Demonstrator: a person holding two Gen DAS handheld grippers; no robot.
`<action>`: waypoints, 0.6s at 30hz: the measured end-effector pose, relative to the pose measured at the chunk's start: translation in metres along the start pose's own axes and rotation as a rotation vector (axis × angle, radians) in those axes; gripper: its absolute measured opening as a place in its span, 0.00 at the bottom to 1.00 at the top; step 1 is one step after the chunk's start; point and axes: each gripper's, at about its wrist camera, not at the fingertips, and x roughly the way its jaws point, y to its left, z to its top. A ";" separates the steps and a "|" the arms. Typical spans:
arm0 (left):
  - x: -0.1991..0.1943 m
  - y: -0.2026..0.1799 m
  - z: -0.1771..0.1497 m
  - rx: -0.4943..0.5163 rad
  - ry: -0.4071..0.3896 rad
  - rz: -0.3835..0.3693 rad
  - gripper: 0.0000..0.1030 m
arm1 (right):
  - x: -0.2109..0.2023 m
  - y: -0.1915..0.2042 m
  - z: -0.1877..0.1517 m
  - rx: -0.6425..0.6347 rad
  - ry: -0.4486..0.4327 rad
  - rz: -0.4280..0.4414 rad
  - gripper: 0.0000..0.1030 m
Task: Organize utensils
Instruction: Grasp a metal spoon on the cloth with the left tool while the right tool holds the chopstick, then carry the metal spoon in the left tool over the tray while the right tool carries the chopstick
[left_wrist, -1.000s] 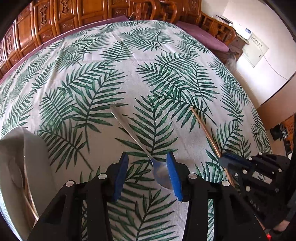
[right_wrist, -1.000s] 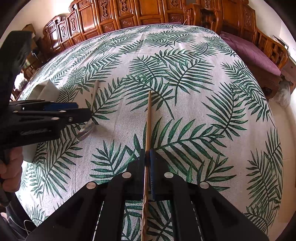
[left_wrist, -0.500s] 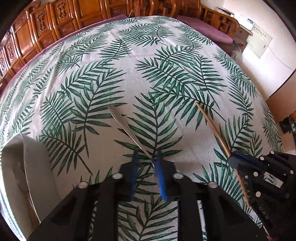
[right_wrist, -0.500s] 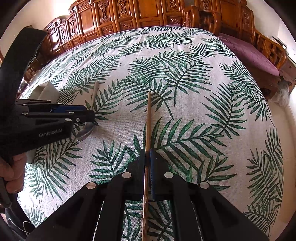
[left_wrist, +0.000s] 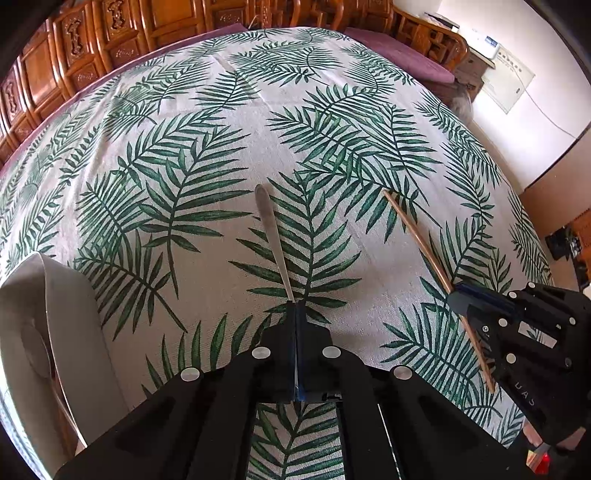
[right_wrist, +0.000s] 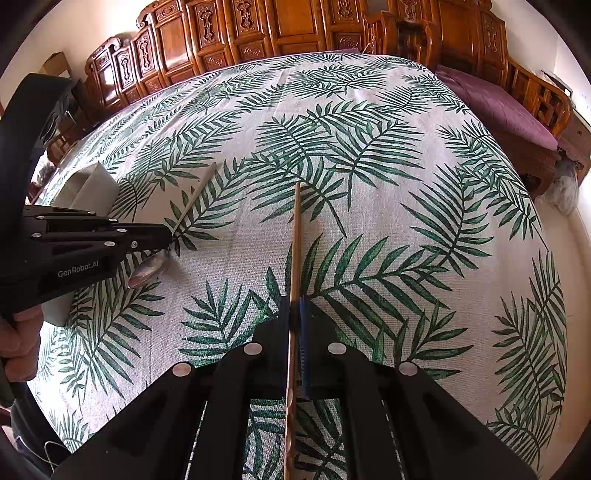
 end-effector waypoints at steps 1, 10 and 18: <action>0.000 0.000 0.001 0.000 0.004 0.006 0.00 | 0.000 0.000 0.000 -0.001 0.000 -0.001 0.06; 0.004 0.004 0.011 -0.023 0.019 0.021 0.18 | 0.000 0.001 0.000 -0.005 -0.001 0.000 0.06; 0.012 -0.008 0.020 0.032 0.008 0.073 0.04 | 0.000 0.001 0.000 -0.005 -0.002 -0.001 0.06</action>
